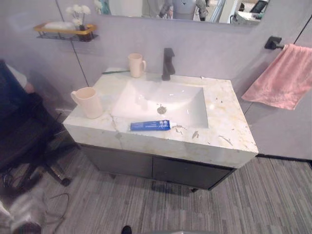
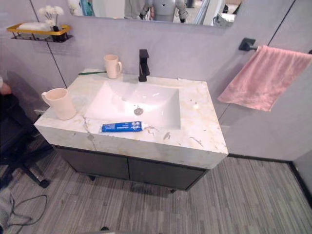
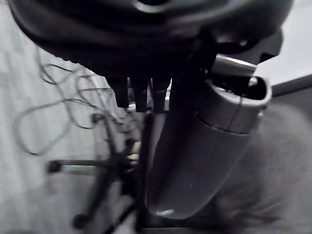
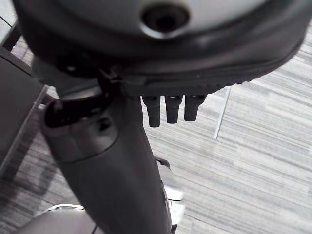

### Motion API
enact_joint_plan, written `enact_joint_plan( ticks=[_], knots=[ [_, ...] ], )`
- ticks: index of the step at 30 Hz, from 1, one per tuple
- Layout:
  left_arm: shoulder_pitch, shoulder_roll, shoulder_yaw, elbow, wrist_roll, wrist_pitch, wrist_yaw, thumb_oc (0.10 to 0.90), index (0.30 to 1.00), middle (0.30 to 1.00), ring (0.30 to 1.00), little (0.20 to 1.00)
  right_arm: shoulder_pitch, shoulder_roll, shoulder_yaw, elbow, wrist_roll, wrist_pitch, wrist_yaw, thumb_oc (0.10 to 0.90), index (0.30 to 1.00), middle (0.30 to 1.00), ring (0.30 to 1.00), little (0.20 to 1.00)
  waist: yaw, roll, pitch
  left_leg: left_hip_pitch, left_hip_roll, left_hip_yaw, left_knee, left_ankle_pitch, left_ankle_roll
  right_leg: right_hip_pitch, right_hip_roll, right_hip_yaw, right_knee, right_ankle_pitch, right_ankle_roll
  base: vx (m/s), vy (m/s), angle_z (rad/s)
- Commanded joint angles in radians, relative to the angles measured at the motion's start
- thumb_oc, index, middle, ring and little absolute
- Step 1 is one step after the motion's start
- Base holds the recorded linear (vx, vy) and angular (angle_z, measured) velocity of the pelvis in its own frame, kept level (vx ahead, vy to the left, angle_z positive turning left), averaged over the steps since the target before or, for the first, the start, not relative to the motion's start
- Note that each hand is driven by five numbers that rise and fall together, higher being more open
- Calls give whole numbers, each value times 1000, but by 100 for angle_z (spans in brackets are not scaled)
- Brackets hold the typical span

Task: Organize the bathroom.

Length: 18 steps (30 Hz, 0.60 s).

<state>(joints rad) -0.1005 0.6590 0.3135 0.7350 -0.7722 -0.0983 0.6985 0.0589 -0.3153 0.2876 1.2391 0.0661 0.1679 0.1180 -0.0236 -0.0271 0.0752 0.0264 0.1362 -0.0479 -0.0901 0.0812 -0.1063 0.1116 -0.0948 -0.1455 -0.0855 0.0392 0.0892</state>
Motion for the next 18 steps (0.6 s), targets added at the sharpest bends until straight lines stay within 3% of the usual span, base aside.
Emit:
enact_joint_plan(
  ticks=[1, 2, 4, 6, 11, 15, 18],
  knots=[
    [-156, 224, 119, -95, 193, -129, 219, 800, 900, 900, 900, 900, 3, -51, 37, 28, 46, 38, 3, 800, 900, 900, 900, 900, 9, 29, -18, 30, 47, 67, 3, -7, 19, -36, -56, -28, 1, 21, 51, 46, -63, 3],
    [-163, 248, 127, -115, 200, -115, 231, 800, 900, 900, 900, 900, 5, -53, 38, 29, 47, 40, 6, 800, 900, 900, 900, 900, 9, 29, -21, 32, 49, 68, 3, -7, 18, -34, -55, -29, 1, 20, 51, 60, -70, 0],
    [-219, 374, 144, -188, 247, -114, 241, 800, 900, 900, 900, 900, 8, -60, 48, 30, 46, 51, 16, 800, 900, 900, 900, 900, 7, 32, -41, 38, 54, 74, 3, -10, 13, -25, -52, -31, -1, 15, 51, 52, -46, -1],
    [-251, 430, 148, -233, 281, -119, 251, 800, 900, 900, 900, 900, 6, -60, 49, 35, 45, 57, 20, 800, 900, 900, 900, 900, 8, 31, -48, 40, 56, 79, 3, -12, 10, -22, -51, -31, -1, 12, 51, 18, -14, 0],
    [-380, 634, 131, -441, 430, 29, 203, 800, 900, 900, 900, 900, 0, -75, 54, 66, 7, 68, 43, 800, 900, 900, 900, 900, -2, 47, -80, 48, 64, 101, 3, -16, -2, -18, -47, -22, -2, 4, 54, 29, -11, -3],
    [-533, 760, -7, -448, 497, 62, 115, 800, 900, 900, 900, 900, -11, -85, 65, 81, -18, 77, 55, 800, 900, 900, 900, 900, -16, 61, -94, 54, 70, 122, 3, -18, -4, -16, -45, -14, -2, 4, 57, 9, 3, -4],
    [-735, 873, -215, -439, 520, 102, -87, 800, 900, 900, 900, 900, -23, -105, 80, 93, -42, 82, 67, 800, 900, 900, 900, 900, -32, 88, -101, 56, 73, 140, 3, -18, -7, -18, -46, -4, -2, 5, 63, -9, 9, -10]
  ],
)
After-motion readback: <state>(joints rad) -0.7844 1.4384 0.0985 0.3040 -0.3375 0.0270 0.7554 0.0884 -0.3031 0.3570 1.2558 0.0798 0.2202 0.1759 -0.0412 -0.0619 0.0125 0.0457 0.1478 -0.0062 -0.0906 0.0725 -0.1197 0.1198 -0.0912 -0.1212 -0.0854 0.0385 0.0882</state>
